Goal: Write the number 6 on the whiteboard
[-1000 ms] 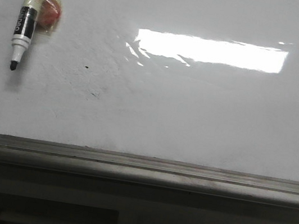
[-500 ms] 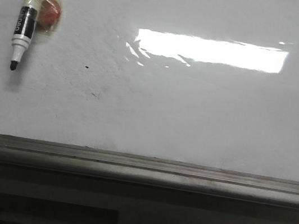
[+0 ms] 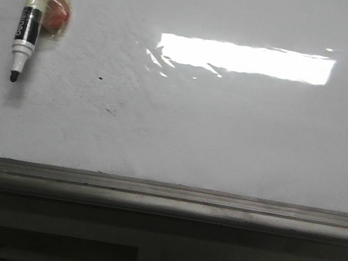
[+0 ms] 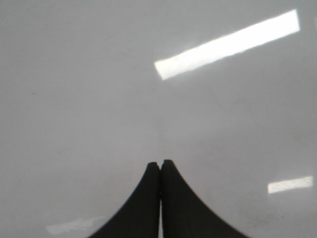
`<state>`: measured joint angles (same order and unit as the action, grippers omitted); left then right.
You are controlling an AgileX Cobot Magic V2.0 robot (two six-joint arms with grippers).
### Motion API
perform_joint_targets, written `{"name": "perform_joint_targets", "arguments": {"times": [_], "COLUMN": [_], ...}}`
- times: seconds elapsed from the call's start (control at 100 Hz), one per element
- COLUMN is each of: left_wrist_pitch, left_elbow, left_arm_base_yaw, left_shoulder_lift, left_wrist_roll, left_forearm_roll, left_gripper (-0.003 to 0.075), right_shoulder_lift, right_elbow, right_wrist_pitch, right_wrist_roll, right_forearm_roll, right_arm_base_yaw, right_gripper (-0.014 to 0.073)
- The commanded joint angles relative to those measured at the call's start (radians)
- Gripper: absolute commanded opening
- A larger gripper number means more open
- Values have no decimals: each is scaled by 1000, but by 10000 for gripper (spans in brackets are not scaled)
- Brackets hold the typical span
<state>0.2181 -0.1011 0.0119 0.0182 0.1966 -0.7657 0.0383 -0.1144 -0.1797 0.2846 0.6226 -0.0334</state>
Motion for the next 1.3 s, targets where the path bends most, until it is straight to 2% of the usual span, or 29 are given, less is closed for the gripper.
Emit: {"name": "perform_joint_targets", "arguments": {"times": [0.0,0.08,0.22,0.37,0.43,0.47,0.54,0.62,0.66,0.7,0.83,0.94,1.12,1.29], "left_wrist_pitch": [90,198,301,352,363,367,369,369,372,379,446,502,554,515], "left_elbow": [-136,-223,-329,-387,-394,-396,-396,-396,-396,-396,-400,-406,-447,-490], "left_arm_base_yaw": [-1,-1,-1,-1,-1,-1,-1,-1,-1,-1,-1,-1,7,82], "left_shoulder_lift": [97,189,335,451,481,505,534,571,592,613,686,751,852,928], "left_wrist_roll": [5,16,153,295,389,451,526,586,617,648,838,945,956,977], "left_forearm_roll": [125,181,161,6,-73,-167,-263,-345,-382,-426,-590,-685,-685,-683], "left_gripper": [-20,-20,-20,-18,-1,43,139,295,346,379,359,347,347,347], "right_shoulder_lift": [97,201,377,493,514,520,523,523,523,523,523,523,523,523], "right_elbow": [-107,-186,-294,-365,-380,-386,-388,-388,-388,-388,-388,-388,-388,-388], "right_wrist_pitch": [-45,-138,-229,-296,-316,-320,-320,-320,-320,-320,-315,-310,-308,-305], "right_wrist_roll": [37,39,54,57,59,59,59,59,59,59,59,59,59,59], "right_forearm_roll": [-32,-52,-57,-57,-57,-57,-57,-55,-55,-53,-40,-25,-25,-24], "right_arm_base_yaw": [-5,-5,-5,-5,-5,-5,-5,-5,-5,-5,-5,-5,-5,-5], "right_gripper": [-45,-45,-45,-40,0,45,181,356,405,418,416,416,416,416]}}
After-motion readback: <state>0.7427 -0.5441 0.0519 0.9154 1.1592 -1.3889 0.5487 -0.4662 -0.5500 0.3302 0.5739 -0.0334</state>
